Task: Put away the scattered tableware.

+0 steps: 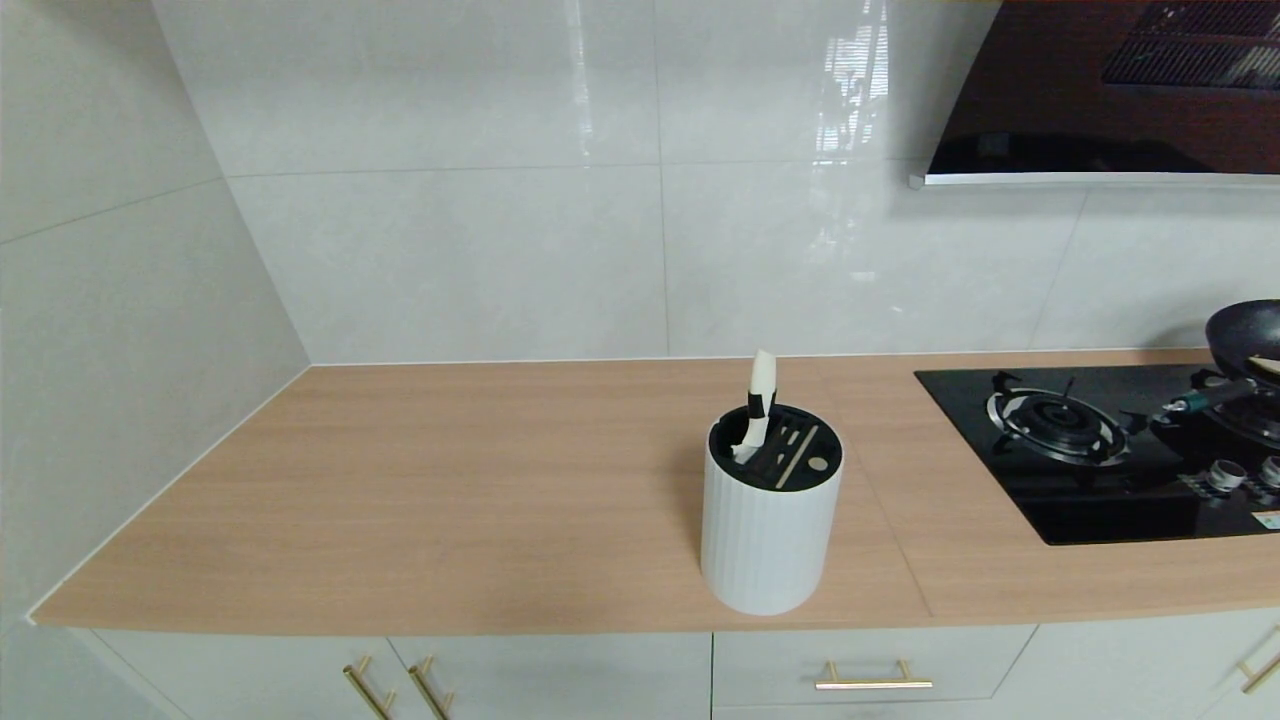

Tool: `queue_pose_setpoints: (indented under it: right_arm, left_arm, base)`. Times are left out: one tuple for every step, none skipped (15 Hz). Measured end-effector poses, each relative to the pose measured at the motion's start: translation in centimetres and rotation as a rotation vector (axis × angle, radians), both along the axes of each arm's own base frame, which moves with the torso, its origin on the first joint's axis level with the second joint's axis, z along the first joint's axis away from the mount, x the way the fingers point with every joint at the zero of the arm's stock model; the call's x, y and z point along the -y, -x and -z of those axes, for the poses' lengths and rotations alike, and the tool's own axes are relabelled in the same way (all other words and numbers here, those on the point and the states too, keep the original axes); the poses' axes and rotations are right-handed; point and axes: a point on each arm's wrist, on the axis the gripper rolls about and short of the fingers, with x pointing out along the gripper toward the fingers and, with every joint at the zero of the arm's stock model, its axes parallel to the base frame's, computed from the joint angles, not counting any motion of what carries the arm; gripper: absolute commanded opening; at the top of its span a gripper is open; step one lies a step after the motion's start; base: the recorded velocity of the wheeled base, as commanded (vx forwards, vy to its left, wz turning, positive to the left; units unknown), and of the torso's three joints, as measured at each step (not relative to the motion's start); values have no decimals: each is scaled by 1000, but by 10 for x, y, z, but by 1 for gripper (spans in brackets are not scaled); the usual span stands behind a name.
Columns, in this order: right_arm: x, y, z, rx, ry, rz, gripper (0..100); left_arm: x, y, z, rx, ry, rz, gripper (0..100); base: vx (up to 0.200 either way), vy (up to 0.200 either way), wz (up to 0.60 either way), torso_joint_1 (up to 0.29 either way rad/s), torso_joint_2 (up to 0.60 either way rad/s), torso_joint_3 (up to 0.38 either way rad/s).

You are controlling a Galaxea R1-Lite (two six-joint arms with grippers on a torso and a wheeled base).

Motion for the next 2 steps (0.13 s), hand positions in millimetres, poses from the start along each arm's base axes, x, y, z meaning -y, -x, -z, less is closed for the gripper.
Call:
queue_pose_setpoints:
  right_arm:
    - [0,0,0,0,1,0,100]
    - [0,0,0,0,1,0,100]
  left_arm:
    - [0,0,0,0,0,-1,100]
    - [0,0,0,0,0,-1,100]
  base:
    - [0,0,0,0,0,0]
    - [0,0,0,0,0,0]
